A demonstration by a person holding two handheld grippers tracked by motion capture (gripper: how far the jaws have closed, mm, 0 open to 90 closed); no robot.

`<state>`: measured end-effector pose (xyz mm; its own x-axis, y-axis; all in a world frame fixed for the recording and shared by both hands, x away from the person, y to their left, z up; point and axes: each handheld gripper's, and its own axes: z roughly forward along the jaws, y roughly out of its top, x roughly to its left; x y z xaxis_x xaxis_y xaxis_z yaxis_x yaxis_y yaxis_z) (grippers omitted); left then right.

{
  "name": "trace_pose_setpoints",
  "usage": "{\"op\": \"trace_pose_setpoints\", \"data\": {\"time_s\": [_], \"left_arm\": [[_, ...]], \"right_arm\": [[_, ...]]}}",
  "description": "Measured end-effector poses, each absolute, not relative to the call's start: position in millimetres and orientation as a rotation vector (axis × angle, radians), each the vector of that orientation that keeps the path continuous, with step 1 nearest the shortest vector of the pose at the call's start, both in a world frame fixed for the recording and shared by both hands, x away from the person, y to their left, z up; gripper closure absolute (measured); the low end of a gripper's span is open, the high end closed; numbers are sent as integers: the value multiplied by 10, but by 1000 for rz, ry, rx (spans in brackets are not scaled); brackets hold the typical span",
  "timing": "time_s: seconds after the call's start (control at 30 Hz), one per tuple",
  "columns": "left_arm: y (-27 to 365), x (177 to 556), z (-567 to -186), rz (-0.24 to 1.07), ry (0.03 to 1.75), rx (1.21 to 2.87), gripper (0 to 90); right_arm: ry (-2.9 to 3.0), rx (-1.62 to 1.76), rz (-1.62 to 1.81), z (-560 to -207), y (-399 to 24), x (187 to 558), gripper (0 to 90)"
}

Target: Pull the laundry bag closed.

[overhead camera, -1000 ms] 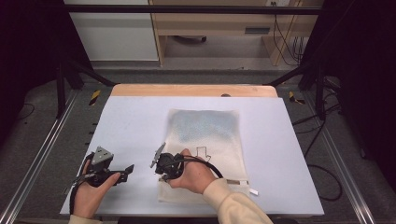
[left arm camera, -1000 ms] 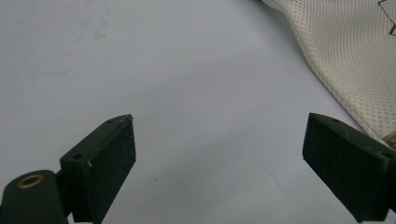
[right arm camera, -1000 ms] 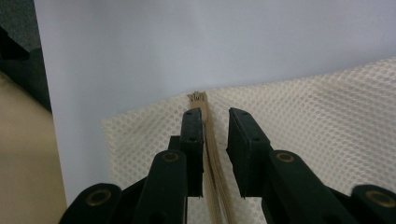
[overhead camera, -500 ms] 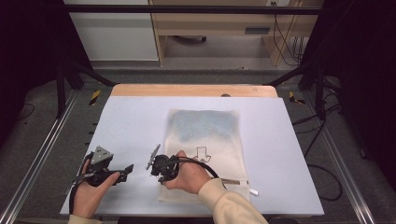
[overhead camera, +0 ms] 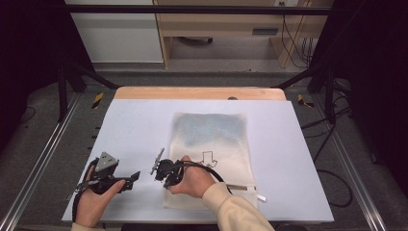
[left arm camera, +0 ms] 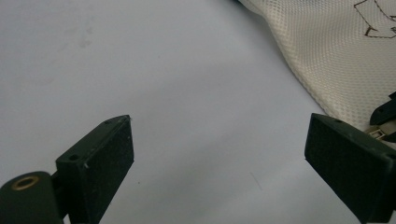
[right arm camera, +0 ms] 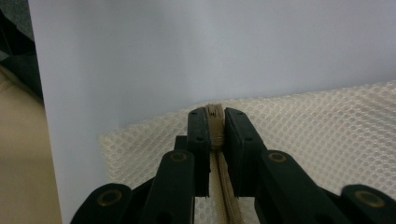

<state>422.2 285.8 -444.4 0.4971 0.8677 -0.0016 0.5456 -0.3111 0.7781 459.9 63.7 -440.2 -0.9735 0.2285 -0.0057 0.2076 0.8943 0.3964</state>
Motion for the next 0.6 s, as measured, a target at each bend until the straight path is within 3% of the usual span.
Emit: {"op": "trace_pose_setpoints", "data": {"time_s": [0.6], "left_arm": [[2666, 4123, -4442, 426, 1072, 2060, 82]], "right_arm": [[3035, 345, 693, -4217, 532, 4638, 818]]}}
